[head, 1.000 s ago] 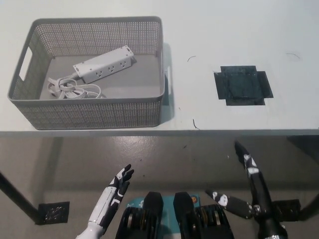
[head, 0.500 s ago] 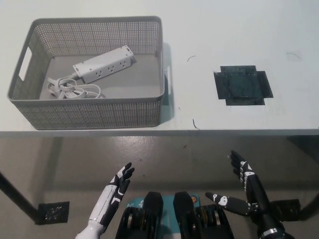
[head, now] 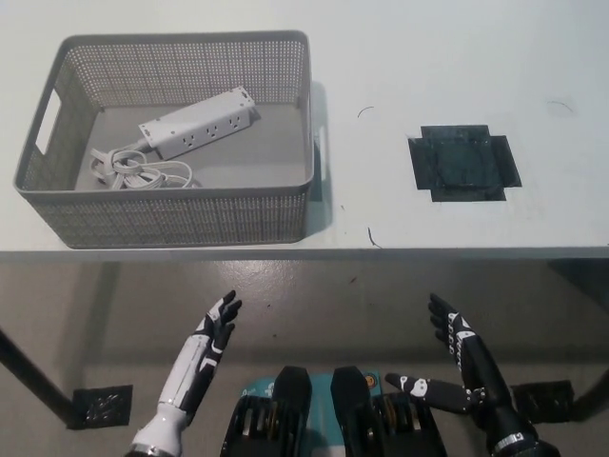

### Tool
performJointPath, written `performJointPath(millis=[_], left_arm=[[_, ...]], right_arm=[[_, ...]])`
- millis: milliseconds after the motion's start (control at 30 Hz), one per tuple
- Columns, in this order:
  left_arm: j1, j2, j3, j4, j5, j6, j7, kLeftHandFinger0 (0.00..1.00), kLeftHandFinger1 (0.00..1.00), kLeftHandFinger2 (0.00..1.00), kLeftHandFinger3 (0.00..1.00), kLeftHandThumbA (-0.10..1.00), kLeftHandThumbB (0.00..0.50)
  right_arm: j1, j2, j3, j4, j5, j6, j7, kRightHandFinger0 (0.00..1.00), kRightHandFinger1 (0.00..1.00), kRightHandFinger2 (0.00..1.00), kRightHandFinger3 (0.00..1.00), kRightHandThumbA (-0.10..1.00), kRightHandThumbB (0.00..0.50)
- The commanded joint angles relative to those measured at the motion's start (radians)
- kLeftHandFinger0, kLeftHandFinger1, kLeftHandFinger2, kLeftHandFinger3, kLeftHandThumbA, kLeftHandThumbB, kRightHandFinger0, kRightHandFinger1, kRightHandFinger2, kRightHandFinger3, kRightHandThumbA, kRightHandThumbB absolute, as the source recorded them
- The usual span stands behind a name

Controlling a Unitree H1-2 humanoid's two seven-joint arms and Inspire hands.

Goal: Use the right hand to pick up a power strip and put it into a container on the left side

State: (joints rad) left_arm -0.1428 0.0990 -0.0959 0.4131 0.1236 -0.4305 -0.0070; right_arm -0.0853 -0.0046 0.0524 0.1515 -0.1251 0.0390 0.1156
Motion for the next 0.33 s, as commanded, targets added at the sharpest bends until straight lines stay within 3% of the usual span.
performJointPath(millis=[0,300], left_arm=[[-0.031,0.014,0.022,-0.005,-0.007,-0.040,0.044,1.00,1.00,1.00,1.00,1.00,0.168],[-0.026,0.014,0.032,0.000,0.000,-0.040,0.050,1.00,1.00,1.00,1.00,1.00,0.152]], right_arm=[[-0.030,-0.003,0.011,-0.025,0.021,-0.013,0.006,1.00,1.00,1.00,1.00,1.00,0.000],[-0.022,-0.008,0.020,-0.024,0.014,-0.025,0.001,1.00,1.00,1.00,1.00,1.00,0.024]])
